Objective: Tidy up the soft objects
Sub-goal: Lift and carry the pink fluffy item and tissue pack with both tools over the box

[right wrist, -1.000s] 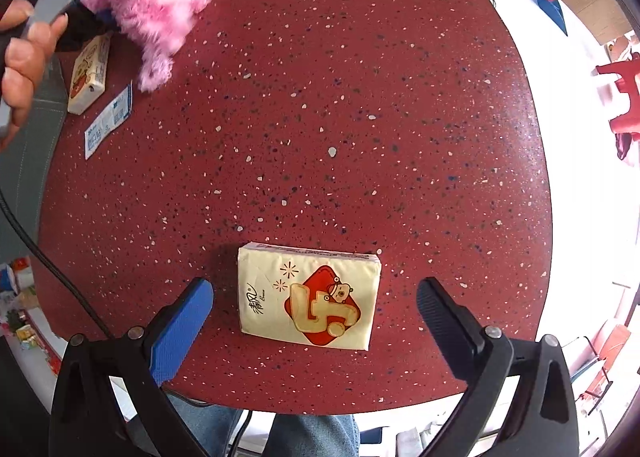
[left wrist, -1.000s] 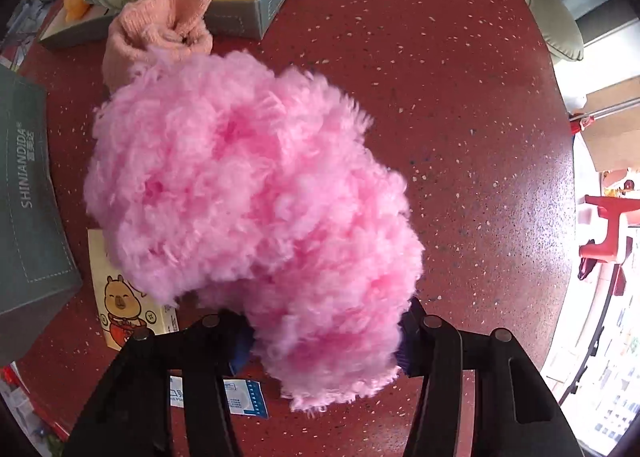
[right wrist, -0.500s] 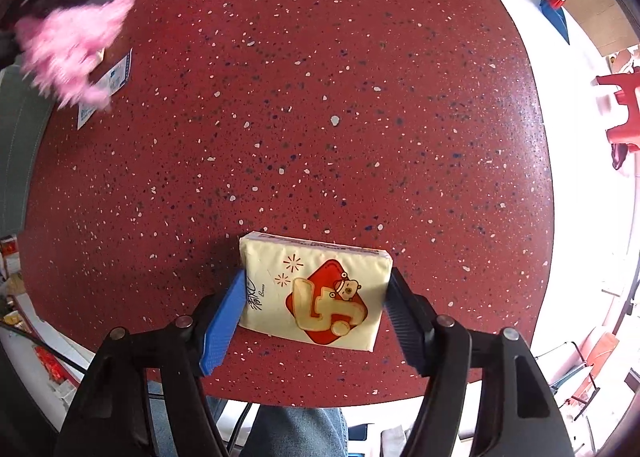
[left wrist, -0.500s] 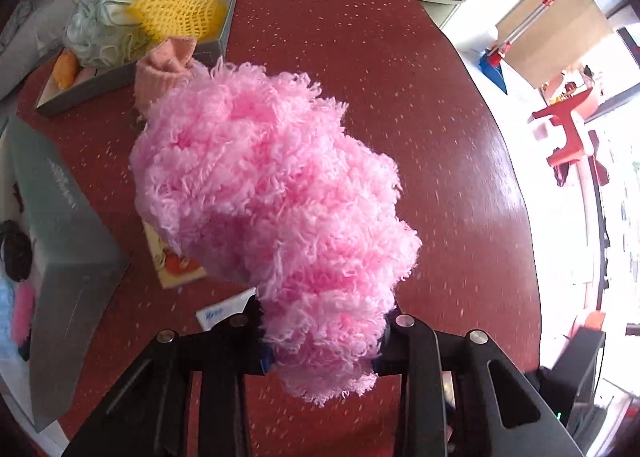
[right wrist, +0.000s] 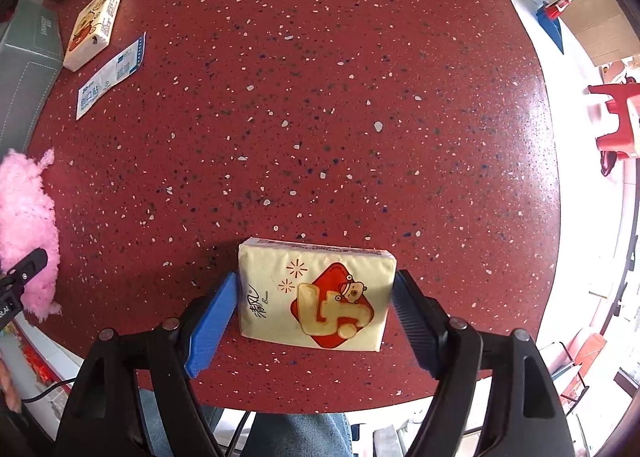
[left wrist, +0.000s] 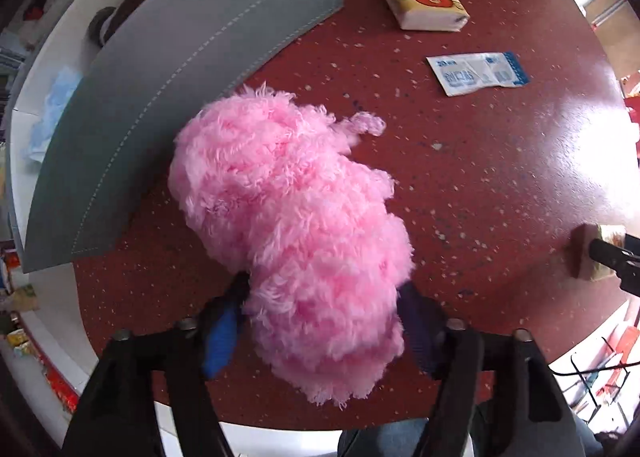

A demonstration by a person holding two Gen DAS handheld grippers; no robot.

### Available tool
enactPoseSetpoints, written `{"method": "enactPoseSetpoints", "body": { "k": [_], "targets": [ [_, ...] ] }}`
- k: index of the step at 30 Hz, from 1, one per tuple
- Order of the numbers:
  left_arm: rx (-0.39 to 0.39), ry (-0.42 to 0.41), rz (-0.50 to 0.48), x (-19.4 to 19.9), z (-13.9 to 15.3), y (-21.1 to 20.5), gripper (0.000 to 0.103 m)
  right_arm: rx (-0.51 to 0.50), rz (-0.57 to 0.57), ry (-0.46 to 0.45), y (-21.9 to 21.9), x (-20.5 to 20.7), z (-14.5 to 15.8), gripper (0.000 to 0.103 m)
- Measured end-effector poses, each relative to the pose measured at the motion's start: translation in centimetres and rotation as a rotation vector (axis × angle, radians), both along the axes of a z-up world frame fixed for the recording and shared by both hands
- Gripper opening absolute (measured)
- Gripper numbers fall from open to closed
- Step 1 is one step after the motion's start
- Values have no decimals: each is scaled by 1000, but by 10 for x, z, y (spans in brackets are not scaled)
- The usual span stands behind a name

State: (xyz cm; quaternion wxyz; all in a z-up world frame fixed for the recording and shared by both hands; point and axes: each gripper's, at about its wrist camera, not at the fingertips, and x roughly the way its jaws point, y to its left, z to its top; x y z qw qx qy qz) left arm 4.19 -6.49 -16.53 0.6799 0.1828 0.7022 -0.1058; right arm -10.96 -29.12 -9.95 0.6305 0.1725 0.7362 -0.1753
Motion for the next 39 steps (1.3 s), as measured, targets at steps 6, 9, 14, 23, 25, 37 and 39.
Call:
{"method": "enactPoseSetpoints", "body": {
  "k": [6,9,14,23,25,37,39],
  "targets": [
    [4,-54,102,28,-17,6,89,7,-79,68,1,5,-22,85],
    [-10,-12,195,43,-33,20,89,6,-89,71,4,11,-27,95],
    [-3,6,211,60,-52,26,103,9,-42,93,18,18,-45,103],
    [-70,12,268,85,-67,35,103,17,-38,96,18,16,-43,103],
    [-78,-12,266,80,-66,35,103,25,-42,110,21,16,-42,103],
    [-80,-2,266,73,-69,51,103,16,-33,95,13,18,-42,103],
    [-82,-9,265,77,-65,50,103,8,-30,80,14,16,-40,103]
  ]
}}
